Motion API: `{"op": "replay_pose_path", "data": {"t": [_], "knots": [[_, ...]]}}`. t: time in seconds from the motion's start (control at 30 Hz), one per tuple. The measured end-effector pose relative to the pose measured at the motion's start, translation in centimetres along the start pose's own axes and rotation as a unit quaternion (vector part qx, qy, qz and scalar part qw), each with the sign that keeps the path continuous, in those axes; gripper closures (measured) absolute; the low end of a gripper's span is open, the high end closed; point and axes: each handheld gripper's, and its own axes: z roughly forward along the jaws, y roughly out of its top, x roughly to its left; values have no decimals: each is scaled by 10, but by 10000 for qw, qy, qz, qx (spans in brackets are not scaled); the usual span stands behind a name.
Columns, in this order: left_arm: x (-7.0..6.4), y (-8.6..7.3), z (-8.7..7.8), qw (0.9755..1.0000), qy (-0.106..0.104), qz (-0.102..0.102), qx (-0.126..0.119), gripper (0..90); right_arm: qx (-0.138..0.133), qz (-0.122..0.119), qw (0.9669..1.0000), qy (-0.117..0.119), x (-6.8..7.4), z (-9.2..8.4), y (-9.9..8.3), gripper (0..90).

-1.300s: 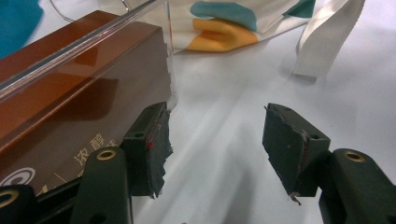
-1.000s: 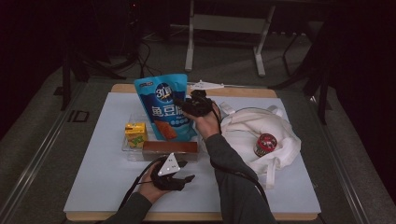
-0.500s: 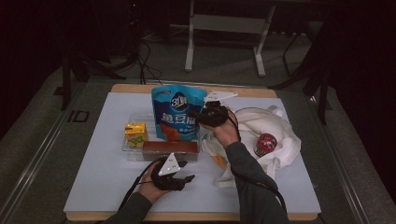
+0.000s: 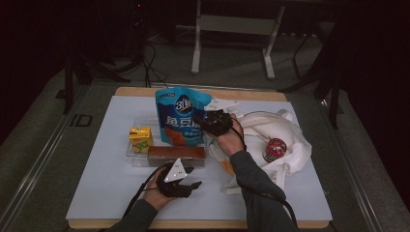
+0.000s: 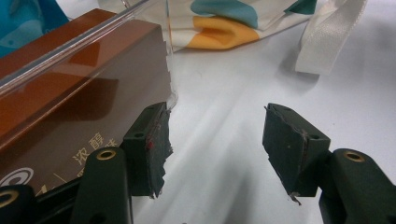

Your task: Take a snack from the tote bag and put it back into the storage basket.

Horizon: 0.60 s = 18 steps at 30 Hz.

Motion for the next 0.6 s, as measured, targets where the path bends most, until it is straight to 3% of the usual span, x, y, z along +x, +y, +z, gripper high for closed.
{"op": "replay_pose_path", "data": {"t": [0.3,0.6], "knots": [[0,0,1,10000,-9,-24,-4,410,-100,93,9998,-142,13,16,6,878],[0,0,0,10000,-19,1,5,409,51,-6,10000,46,13,20,12,817]]}}
